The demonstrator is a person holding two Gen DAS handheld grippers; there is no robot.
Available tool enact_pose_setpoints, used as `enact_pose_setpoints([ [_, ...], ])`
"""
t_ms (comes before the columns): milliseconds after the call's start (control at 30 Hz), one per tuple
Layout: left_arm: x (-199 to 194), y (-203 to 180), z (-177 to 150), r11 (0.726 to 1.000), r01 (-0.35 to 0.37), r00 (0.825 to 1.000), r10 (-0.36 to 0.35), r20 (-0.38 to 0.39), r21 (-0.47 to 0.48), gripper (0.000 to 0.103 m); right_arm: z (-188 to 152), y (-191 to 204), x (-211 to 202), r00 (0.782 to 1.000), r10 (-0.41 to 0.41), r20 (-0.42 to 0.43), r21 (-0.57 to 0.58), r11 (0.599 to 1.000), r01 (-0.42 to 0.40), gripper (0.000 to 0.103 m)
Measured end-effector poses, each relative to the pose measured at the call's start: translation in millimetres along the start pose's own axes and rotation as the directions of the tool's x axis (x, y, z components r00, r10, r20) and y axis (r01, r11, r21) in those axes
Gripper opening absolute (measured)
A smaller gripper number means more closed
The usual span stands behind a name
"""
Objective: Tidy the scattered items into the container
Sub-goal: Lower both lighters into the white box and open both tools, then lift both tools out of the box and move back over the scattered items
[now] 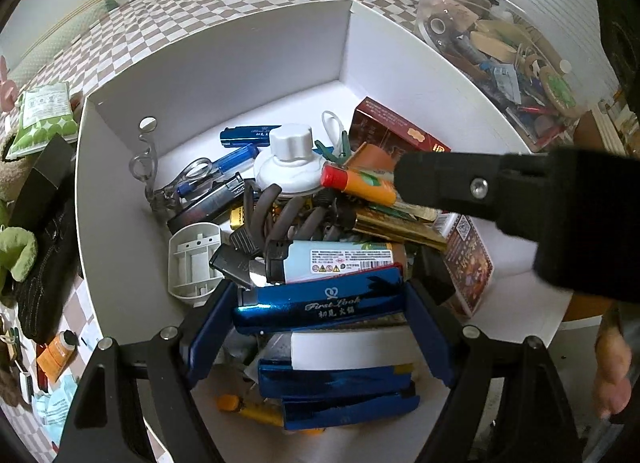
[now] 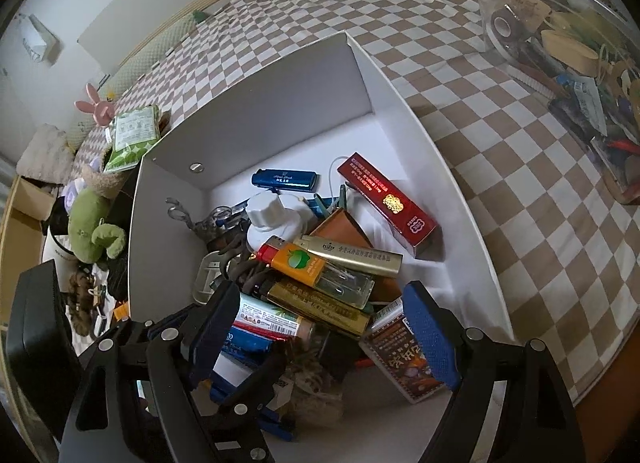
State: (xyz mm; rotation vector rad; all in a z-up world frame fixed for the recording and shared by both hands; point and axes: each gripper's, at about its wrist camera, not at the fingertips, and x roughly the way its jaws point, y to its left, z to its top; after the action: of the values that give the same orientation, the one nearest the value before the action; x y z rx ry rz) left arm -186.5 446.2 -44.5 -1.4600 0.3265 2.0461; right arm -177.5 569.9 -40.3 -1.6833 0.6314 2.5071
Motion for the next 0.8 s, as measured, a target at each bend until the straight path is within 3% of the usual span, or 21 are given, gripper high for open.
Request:
enact_pose_setpoints([
  [100, -6.3, 0.3, -1.3, 1.000, 0.006, 1.000, -0.006, 0.016, -0.016, 0.102, -1.0, 0.7, -2.6, 1.000, -0.004, 0.011, -0.006, 1.000, 0.004, 0.084],
  [400, -31.7, 8.1, -5.8, 1.000, 0.000, 0.996, 0.001, 0.089, -0.019, 0.102, -6.1, 9.5, -11.3, 0.998, -0.014, 0.060, -0.051, 0.999, 0.017, 0.084],
  [500, -44.6, 12.9, -7.8, 1.000, -0.019, 0.991, 0.021, 0.133, -0.017, 0.103, -9.4, 16.2, -14.6, 0.995, -0.041, 0.086, -0.098, 0.994, 0.049, 0.098],
  [600, -57.4, 18.8, -9.7, 0.999, -0.019, 0.984, 0.024, 0.174, -0.034, 0.103, -11.1, 21.1, -20.6, 0.991, -0.055, 0.120, -0.120, 0.990, 0.070, 0.099],
  [700, -69.2, 24.3, -11.8, 0.998, 0.020, 0.978, -0.008, 0.210, -0.055, 0.103, -11.9, 22.6, -28.1, 0.987, -0.034, 0.156, -0.110, 0.993, 0.051, 0.099],
  [800, -79.2, 27.3, -14.9, 0.998, 0.012, 0.969, 0.004, 0.246, -0.065, 0.103, -12.2, 23.4, -35.7, 0.981, -0.016, 0.194, -0.094, 0.995, 0.035, 0.100],
])
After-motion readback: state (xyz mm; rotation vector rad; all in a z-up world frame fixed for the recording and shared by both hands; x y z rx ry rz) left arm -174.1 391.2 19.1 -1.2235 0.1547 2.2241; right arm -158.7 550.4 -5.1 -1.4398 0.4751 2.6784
